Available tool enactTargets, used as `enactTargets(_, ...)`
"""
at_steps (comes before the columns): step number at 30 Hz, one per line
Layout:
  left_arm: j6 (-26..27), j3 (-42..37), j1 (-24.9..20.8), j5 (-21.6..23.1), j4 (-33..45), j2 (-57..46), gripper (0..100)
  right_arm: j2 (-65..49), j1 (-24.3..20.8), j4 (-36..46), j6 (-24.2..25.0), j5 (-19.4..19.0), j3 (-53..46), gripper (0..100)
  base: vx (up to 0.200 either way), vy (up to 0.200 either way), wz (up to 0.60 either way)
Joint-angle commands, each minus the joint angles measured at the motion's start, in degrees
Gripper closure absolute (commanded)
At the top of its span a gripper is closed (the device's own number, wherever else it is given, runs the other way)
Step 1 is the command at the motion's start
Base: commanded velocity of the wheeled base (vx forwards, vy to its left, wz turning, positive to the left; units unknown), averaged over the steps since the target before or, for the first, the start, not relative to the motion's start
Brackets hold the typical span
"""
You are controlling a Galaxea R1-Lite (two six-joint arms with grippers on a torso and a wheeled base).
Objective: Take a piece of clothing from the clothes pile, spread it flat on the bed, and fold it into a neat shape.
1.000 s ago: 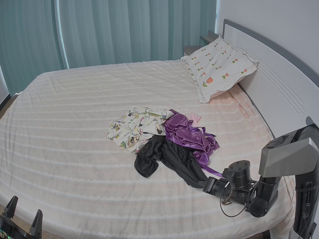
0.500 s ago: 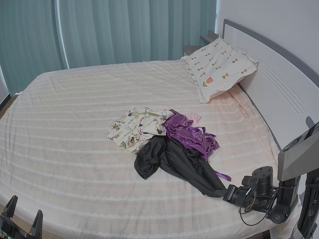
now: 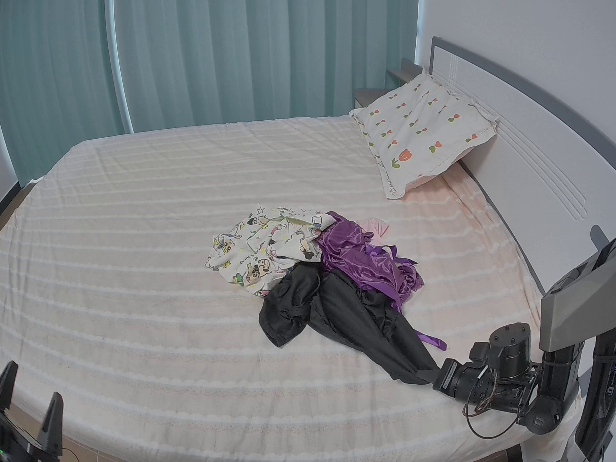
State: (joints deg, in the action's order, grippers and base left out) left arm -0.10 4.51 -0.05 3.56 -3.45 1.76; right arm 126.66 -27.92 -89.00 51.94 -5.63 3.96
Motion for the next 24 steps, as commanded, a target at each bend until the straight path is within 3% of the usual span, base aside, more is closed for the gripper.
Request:
enactTargets(1,3.09,8.76,0.58,2.07,-1.65,14.94,0,-0.71,-1.79,-0.82,1.76,0.09,-0.53,100,0.0,0.0,0.0)
enactTargets(8,4.23,7.09,0.05,4.61,-0.59,29.36,0,-0.8,-2.05,-0.82,1.76,0.62,-0.53,100,0.0,0.0,0.0)
enactTargets(13,3.96,7.27,-3.38,5.58,-3.14,42.63,0,-0.63,-1.97,-0.82,1.76,0.53,-0.18,100,0.0,0.0,0.0)
enactTargets(24,-5.97,7.53,-14.89,4.0,-26.08,79.89,0,-0.45,-1.88,-0.82,1.76,0.53,-0.01,100,0.0,0.0,0.0)
